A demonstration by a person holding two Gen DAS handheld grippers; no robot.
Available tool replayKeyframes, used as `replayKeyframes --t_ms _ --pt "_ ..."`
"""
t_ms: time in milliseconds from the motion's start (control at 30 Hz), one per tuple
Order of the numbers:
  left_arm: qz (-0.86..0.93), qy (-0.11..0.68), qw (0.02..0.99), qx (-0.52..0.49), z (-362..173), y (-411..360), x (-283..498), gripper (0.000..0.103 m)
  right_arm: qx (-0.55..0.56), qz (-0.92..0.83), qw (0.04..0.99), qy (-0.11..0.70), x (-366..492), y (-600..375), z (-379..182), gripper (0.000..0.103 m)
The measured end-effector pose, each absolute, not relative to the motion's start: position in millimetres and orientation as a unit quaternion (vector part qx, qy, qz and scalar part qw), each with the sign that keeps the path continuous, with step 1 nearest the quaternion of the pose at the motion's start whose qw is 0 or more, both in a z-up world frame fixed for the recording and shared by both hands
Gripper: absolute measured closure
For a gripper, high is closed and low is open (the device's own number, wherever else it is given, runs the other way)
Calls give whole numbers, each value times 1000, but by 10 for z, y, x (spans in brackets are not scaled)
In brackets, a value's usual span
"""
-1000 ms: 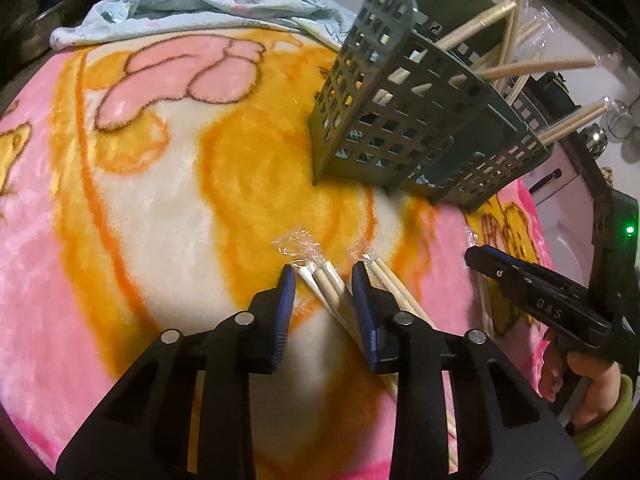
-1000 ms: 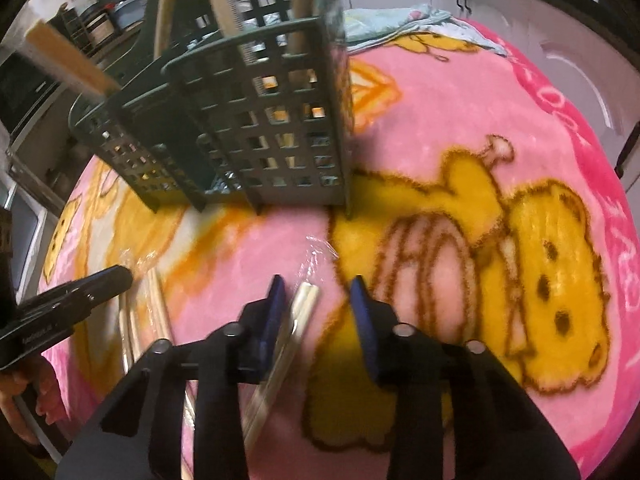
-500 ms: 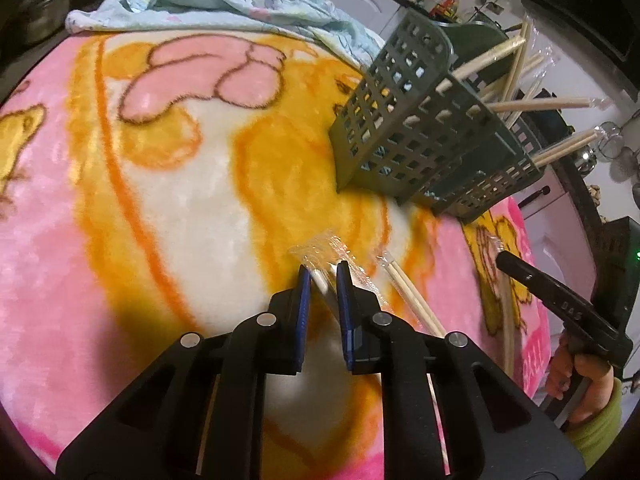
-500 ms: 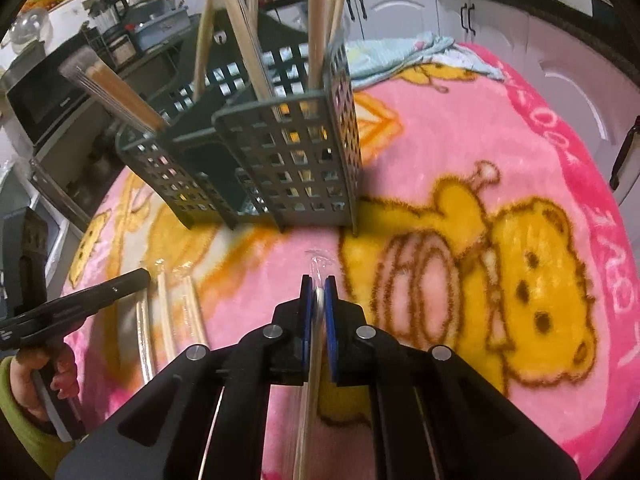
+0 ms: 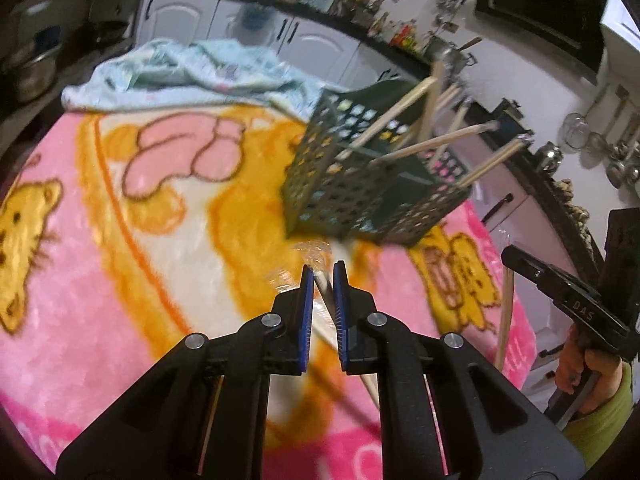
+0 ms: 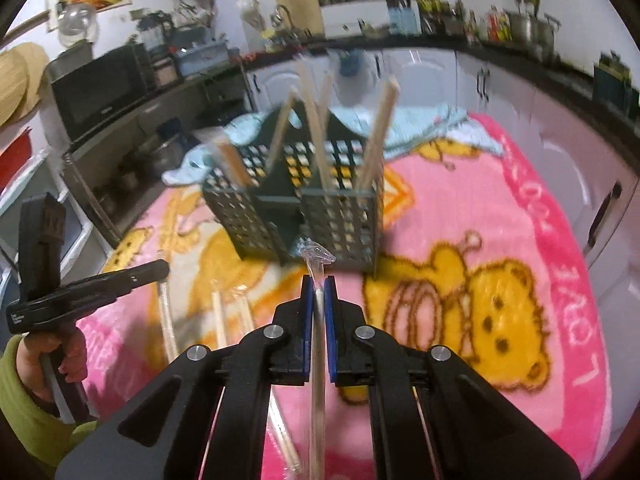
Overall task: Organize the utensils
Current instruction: 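Lift the chopstick with the left tool and carry it over the caddy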
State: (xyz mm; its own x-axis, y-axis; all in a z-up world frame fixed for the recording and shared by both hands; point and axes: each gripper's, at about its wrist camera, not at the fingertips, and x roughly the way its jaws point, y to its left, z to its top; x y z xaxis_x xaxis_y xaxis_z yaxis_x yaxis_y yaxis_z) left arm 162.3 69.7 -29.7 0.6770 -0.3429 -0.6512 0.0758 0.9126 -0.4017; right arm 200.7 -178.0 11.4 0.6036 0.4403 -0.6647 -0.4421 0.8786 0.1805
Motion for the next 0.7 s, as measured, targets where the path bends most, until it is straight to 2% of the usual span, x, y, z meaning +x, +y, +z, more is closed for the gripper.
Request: replayKeyframes --t_ms 400,700 --pt "-144 349 917 -131 102 396 1434 99 -35 260 928 266 1575 -1772 684 97" --pt "-157 334 922 -118 266 250 1398 100 -20 253 938 236 1516 -1947 834 97"
